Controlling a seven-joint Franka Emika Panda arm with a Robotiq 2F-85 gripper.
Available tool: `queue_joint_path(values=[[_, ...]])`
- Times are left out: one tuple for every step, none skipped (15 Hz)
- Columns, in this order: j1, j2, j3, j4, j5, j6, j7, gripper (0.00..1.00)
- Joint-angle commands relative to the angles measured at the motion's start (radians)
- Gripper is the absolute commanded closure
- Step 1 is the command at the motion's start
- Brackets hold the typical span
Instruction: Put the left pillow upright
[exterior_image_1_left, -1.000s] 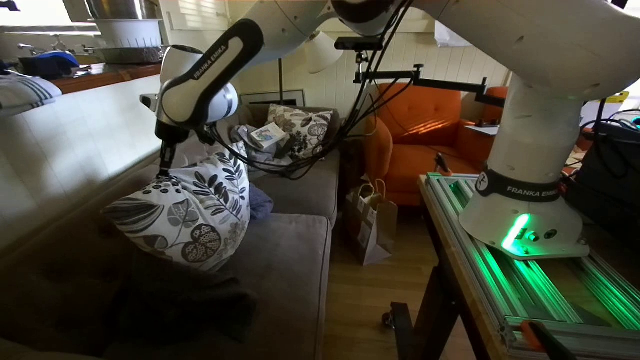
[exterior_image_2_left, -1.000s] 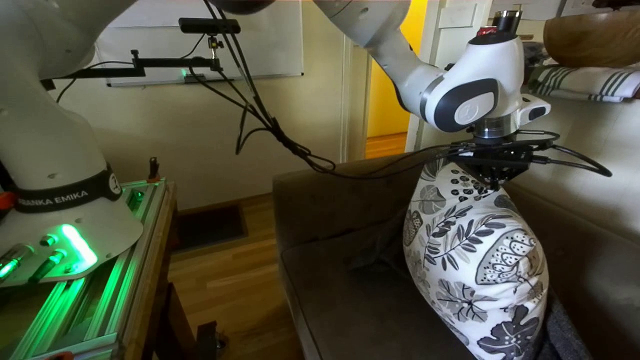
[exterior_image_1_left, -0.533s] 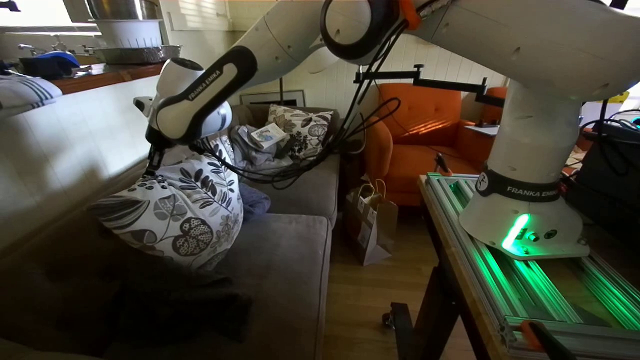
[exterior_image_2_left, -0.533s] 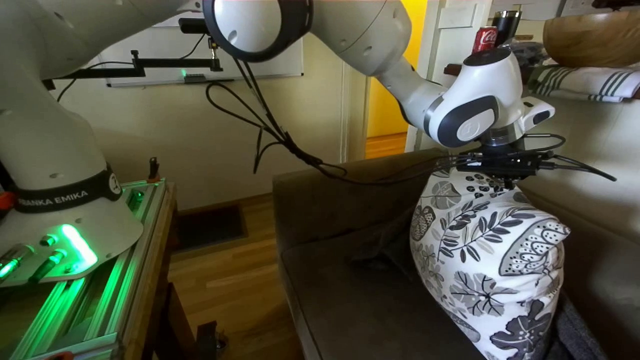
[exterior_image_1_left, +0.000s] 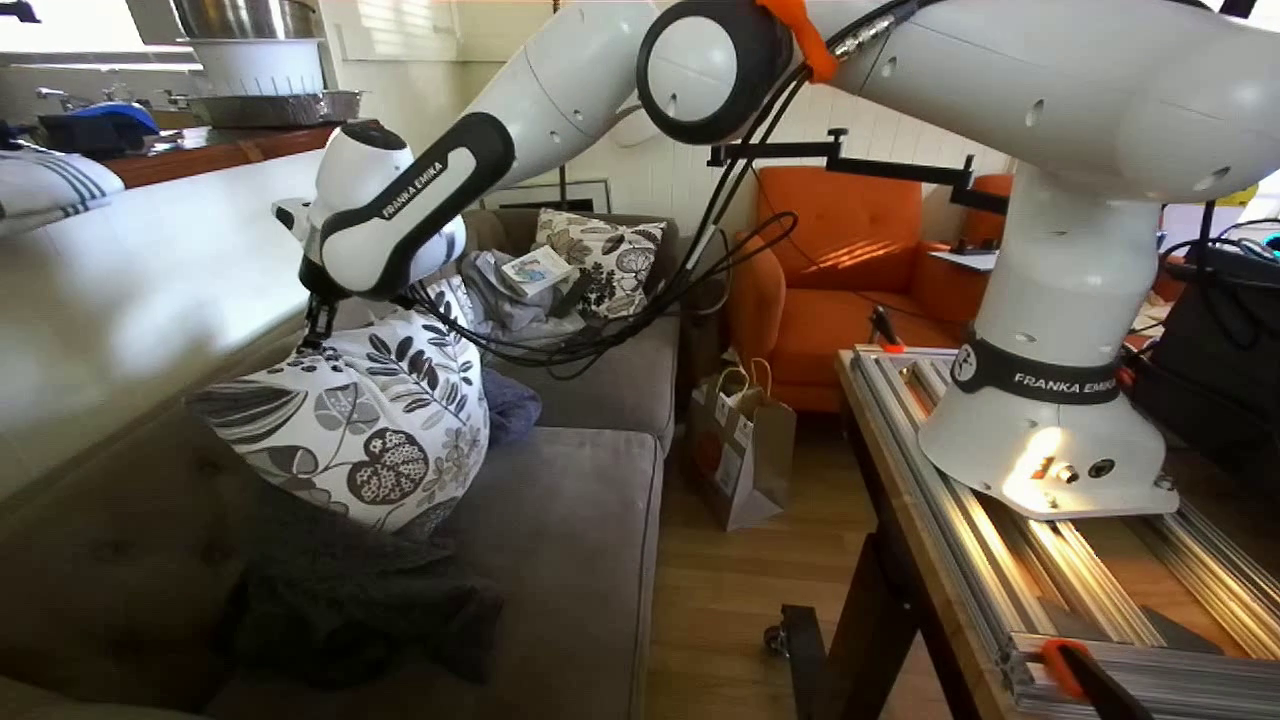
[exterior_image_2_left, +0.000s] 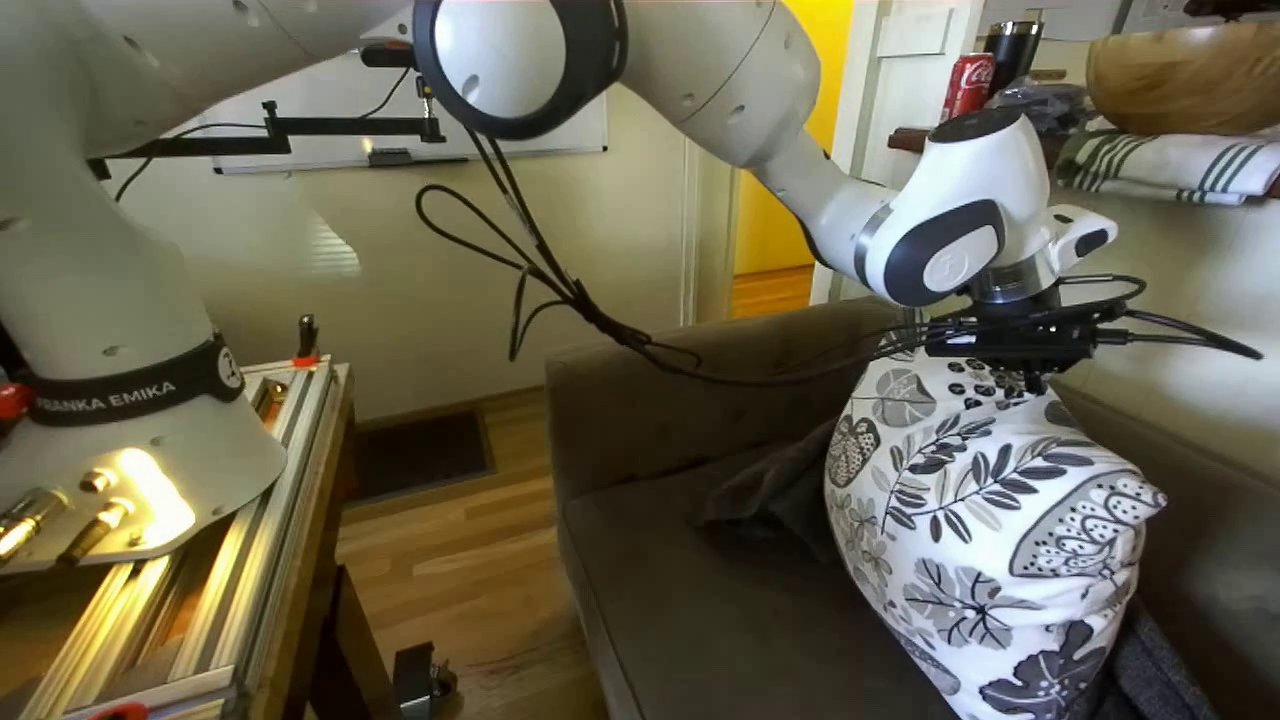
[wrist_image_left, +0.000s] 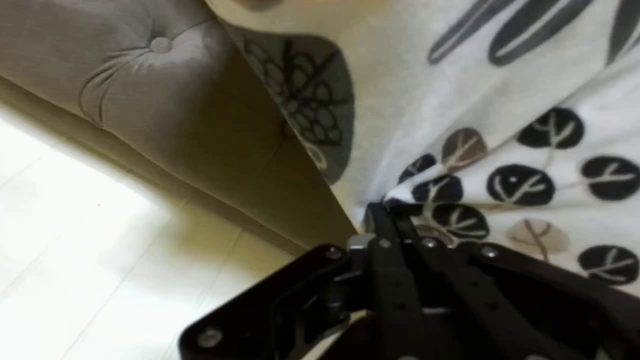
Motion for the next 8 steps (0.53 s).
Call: queue_joint_path(values=[[0.057, 0.123, -0.116, 0.236, -0.041, 0.012, 0.020, 0.98], [0.067, 0.145, -0.138, 0.273, -0.042, 0.011, 0.009, 0.98], [0.079, 0.168, -0.167, 0.309, -0.042, 0.018, 0.014, 0.98], [0.088, 0.194, -0.189, 0.345, -0.038, 0.032, 0.021, 0.98], [0.097, 0.220, -0.212, 0.380, -0.034, 0.042, 0.027, 0.98], [0.104, 0.245, -0.231, 0.414, -0.032, 0.049, 0.028, 0.98], [0.108, 0.268, -0.244, 0.448, -0.019, 0.053, 0.048, 0.98], [0.111, 0.293, -0.256, 0.482, -0.013, 0.056, 0.064, 0.98]])
